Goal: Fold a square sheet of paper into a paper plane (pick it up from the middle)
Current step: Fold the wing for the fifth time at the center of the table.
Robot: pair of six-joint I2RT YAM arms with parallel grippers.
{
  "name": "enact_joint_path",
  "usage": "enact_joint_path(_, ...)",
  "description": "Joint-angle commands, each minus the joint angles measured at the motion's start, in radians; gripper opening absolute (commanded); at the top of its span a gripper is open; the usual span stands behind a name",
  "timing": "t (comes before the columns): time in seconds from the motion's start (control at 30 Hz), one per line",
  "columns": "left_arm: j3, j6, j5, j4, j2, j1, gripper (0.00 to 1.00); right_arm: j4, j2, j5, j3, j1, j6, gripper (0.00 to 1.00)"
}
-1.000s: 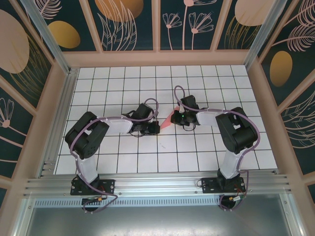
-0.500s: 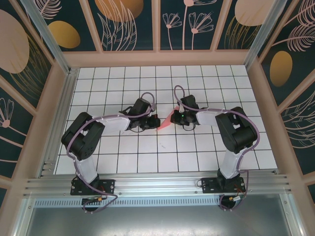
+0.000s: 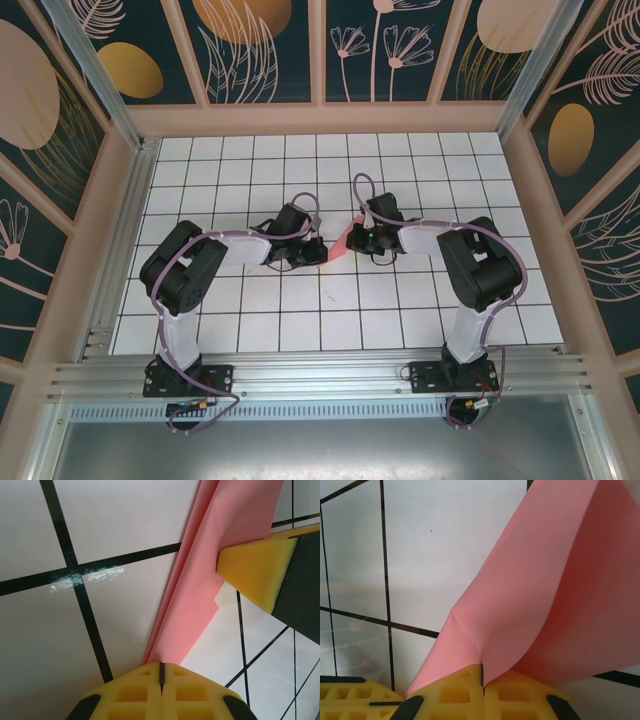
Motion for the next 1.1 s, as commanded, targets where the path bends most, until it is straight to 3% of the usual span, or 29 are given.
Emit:
enact_joint_path(0.0,-0.066,0.057,-0.019,-0.118,-0.030,0.001,0.04,-0.093,0.070,0.054,-0.015,-0.002,-0.020,0.00)
enact_joint_path(0.43,-0.171,0.181,-0.057,-0.266,-0.189,0.002,0.04,-0.097,0.082,0.049,-0.004,0.002,-0.019,0.00)
enact_joint_path(0.7,-0.164,-0.049,-0.126,0.026,-0.297,0.002,0.07,-0.105,0.088,0.049,0.007,0.004,-0.028,0.00)
enact_joint_path(0.83,-0.161,-0.119,-0.093,0.152,-0.247,-0.002,0.09,-0.108,0.088,0.049,0.007,0.004,-0.029,0.00)
enact_joint_path(1.07,-0.105,-0.154,-0.067,0.206,-0.114,-0.023,0.07,-0.109,0.084,0.045,0.006,0.005,-0.028,0.00)
